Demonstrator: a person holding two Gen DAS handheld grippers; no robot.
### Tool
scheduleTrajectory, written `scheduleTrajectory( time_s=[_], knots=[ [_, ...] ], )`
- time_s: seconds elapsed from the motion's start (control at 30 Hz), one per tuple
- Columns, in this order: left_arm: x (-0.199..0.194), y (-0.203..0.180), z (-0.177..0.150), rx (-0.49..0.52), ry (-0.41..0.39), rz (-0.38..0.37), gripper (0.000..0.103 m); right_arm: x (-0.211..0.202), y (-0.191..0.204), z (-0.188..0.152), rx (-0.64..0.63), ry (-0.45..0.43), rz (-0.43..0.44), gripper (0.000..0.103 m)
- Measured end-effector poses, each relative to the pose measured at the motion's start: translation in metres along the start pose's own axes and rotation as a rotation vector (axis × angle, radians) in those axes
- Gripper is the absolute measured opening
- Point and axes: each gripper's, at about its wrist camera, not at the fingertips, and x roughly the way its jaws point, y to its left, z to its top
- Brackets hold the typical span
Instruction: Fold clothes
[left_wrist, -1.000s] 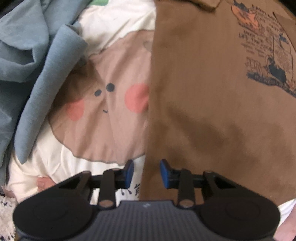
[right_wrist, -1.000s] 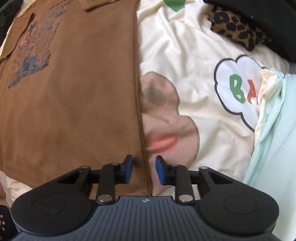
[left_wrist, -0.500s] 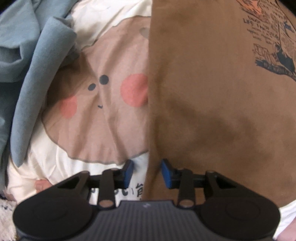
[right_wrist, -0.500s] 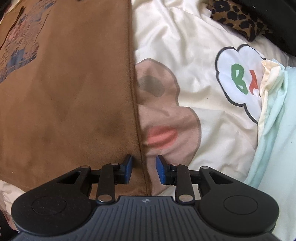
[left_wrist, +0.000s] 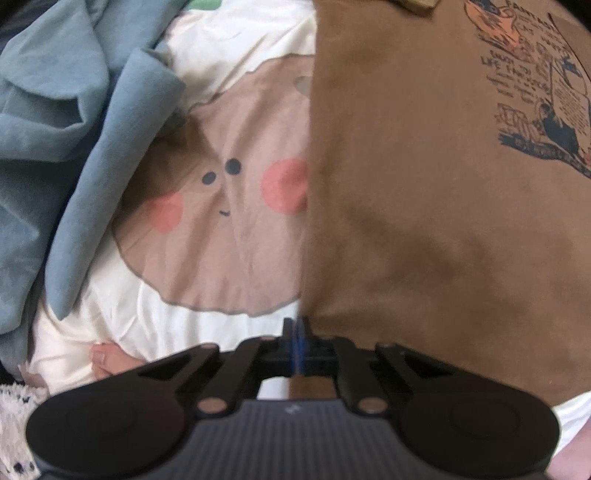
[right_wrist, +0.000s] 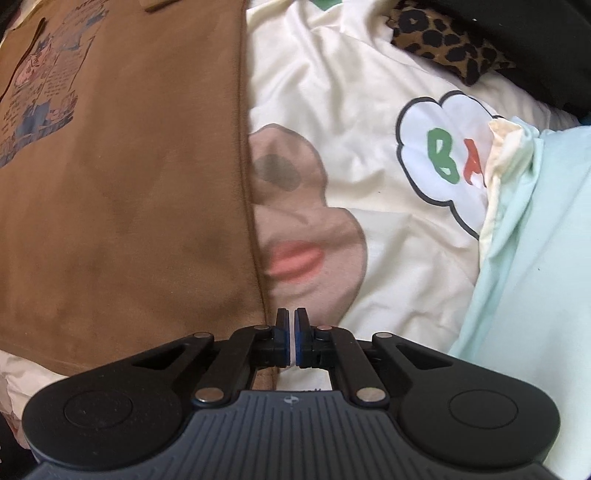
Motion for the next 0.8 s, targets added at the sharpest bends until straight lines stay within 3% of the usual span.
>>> scheduleTrajectory(
  time_s=[0.13,0.2,0.23,0.33,0.47,0.8],
  knots=[
    [-0.004,-0.003,-0.001,0.024,-0.014,0.005,0.009,-0.002,-0.003,-0.003,0.015,-0.031,0.029,0.008],
    [-0.009,-0.005,-0.001,0.051,-0.027,0.001,0.013,-0.003,-0.001,-0.004,-0.01,-0.039,-0.001,0.032],
    [-0.012,-0.004,0.0,0.043,-0.021,0.007,0.013,-0.004,0.0,-0.005,-0.025,-0.043,-0.012,0.038],
    [-0.021,-0.004,0.003,0.005,-0.036,-0.019,0.014,-0.004,0.002,-0.005,-0.041,-0.046,-0.02,0.038],
    [-0.026,-0.014,0.001,0.059,-0.066,-0.023,0.021,-0.002,0.003,-0.011,-0.048,-0.037,-0.013,0.038],
    [-0.001,-0.013,-0.011,0.034,0.039,-0.045,0.023,-0.004,-0.012,-0.02,0.03,-0.039,0.06,0.038]
  ],
)
